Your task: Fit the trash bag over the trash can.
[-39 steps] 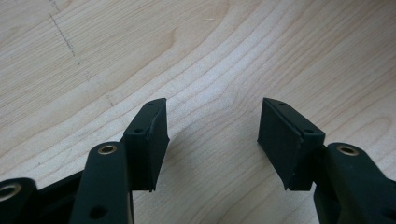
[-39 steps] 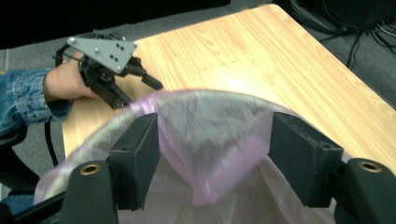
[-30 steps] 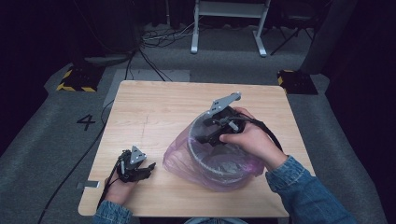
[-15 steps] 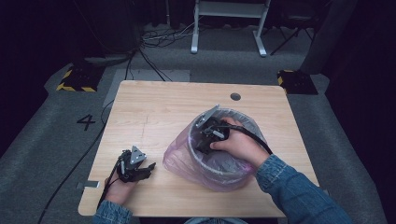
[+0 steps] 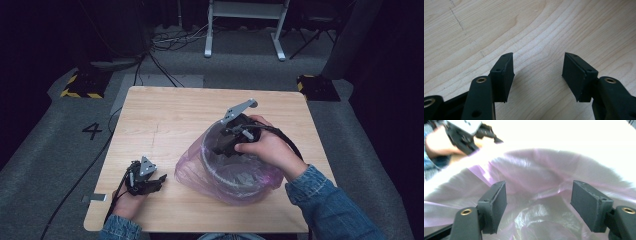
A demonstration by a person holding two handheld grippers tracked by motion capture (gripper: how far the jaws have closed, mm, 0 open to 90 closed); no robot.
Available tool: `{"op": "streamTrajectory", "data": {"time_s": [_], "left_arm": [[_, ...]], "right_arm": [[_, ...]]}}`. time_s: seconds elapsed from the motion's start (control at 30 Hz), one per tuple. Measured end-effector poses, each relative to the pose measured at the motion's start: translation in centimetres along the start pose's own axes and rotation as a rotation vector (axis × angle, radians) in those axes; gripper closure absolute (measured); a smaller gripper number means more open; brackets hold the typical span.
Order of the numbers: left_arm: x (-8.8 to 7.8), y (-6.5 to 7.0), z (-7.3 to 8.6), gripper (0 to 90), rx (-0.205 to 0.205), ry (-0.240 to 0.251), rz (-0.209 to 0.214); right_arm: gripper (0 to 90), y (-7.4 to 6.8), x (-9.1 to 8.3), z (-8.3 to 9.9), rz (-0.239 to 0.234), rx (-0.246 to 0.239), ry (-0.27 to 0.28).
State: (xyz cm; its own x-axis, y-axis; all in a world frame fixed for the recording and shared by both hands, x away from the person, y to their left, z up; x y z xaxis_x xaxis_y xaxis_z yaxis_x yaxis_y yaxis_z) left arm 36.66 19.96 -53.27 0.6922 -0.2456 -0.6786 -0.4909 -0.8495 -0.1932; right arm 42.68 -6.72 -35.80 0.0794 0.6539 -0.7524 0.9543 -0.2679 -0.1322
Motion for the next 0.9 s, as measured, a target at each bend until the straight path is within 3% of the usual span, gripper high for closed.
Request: {"op": "streamTrajectory", "data": {"time_s": [0.2, 0.4, 0.67, 0.9], "left_arm": [[0.1, -0.1, 0.0, 41.8, -0.004, 0.000, 0.005], [0.1, -0.2, 0.0, 40.6, -0.010, 0.004, 0.009], [0.1, -0.4, 0.2, 39.7, -0.023, 0.011, 0.022], [0.2, -0.7, 0.6, 37.2, -0.056, 0.034, 0.043]], "right_arm": [[28.9, -0.4, -3.0, -0.5, 0.027, -0.022, 0.069], [28.8, -0.3, -5.9, 0.3, 0.073, -0.010, 0.118], [28.8, 0.4, -9.6, 2.2, 0.138, 0.026, 0.175], [28.8, 0.6, -11.7, 4.7, 0.202, 0.045, 0.185]]}}
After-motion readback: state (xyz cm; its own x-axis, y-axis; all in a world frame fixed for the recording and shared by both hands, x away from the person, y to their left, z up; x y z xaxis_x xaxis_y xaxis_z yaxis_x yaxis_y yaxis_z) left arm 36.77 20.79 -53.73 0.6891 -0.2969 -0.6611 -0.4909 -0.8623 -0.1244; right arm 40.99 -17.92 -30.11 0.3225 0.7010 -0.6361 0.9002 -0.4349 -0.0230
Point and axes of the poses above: each handheld gripper's, and its own axes: x roughly forward along the jaws, z roughly out of its underside, y roughly to its right, the point moved 5 cm from there along x, roughly forward along the jaws, and after that the axes turned 9 degrees about -z, right-handed, at the moved point
